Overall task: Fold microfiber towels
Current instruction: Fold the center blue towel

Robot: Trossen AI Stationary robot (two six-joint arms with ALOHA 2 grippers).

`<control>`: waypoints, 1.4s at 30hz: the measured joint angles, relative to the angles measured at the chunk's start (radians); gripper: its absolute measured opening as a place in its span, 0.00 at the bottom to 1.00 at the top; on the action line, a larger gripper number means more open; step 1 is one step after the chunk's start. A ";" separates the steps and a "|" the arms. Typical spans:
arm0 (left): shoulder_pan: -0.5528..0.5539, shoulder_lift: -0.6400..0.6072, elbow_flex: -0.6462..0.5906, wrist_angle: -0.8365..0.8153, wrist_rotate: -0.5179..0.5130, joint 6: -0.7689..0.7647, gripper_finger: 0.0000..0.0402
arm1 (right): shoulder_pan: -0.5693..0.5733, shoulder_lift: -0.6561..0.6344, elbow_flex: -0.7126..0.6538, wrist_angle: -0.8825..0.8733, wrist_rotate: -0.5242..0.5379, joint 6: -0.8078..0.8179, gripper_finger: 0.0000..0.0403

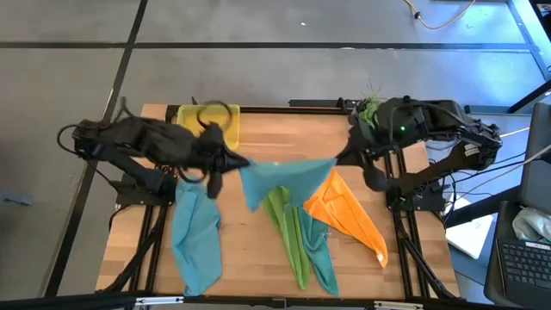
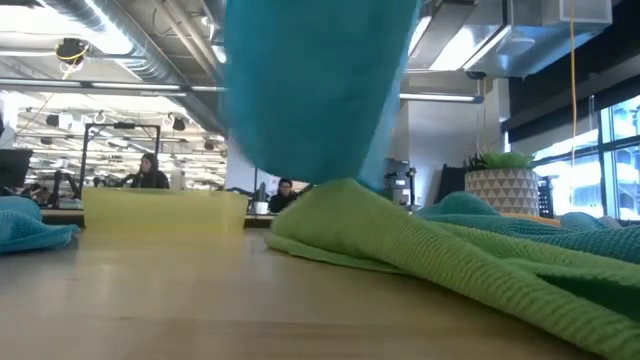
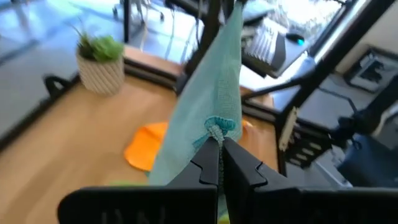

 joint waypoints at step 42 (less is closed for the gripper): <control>-0.239 0.200 -0.309 -0.543 -0.479 -0.205 0.00 | 0.055 0.473 -0.001 -0.266 0.271 0.007 0.01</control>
